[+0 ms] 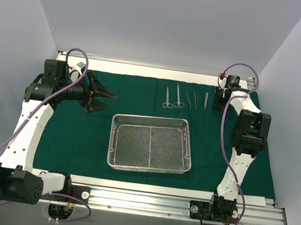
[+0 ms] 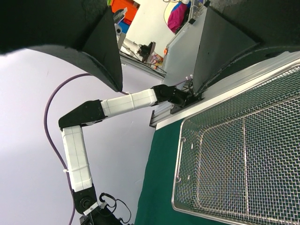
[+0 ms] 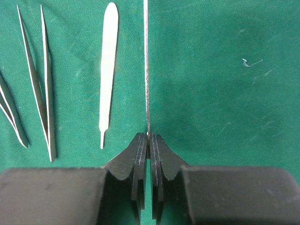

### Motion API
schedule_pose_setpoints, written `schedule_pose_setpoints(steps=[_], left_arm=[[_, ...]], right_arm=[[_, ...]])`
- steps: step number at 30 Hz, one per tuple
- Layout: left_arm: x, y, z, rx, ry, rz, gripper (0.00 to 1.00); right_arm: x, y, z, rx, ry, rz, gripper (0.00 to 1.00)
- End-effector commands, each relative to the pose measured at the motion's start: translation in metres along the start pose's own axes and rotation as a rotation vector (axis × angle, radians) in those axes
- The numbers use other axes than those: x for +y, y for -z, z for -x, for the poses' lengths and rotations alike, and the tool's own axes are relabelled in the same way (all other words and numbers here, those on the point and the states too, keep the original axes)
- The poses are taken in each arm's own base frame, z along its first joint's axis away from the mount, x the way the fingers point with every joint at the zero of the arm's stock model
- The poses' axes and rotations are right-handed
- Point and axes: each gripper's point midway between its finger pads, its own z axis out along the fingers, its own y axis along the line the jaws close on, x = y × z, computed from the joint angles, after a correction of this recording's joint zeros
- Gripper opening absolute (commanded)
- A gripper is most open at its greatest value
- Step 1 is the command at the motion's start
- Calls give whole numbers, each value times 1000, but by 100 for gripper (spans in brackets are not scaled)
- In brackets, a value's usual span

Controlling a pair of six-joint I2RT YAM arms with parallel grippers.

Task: Open and lay out the surgical kit
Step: Place the medical item in the surgical kit.

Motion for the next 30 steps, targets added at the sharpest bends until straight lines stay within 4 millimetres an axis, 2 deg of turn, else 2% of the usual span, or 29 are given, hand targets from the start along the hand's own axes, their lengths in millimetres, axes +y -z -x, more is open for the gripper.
schedule_pose_setpoints(steps=[1, 10, 17, 22, 23, 26, 30], left_arm=[[-18, 6, 6, -19, -59, -57, 70], [-17, 4, 6, -14, -59, -58, 71], [-18, 4, 5, -12, -56, -68, 73], [-18, 5, 4, -14, -56, -71, 73], [-19, 6, 3, -13, -58, -73, 73], [-19, 7, 2, -15, -61, -75, 74], [-20, 8, 0, -16, -66, -79, 74]], right_arm=[[3, 0, -5, 10, -13, 3, 0], [4, -3, -18, 36, -7, -11, 0], [3, -6, -20, 44, -12, -21, 6], [3, -5, -14, 34, -19, -25, 15], [2, -4, -14, 34, -21, -35, 21], [3, -2, -10, 24, -17, -41, 28], [5, 9, 1, -10, -13, -42, 30]])
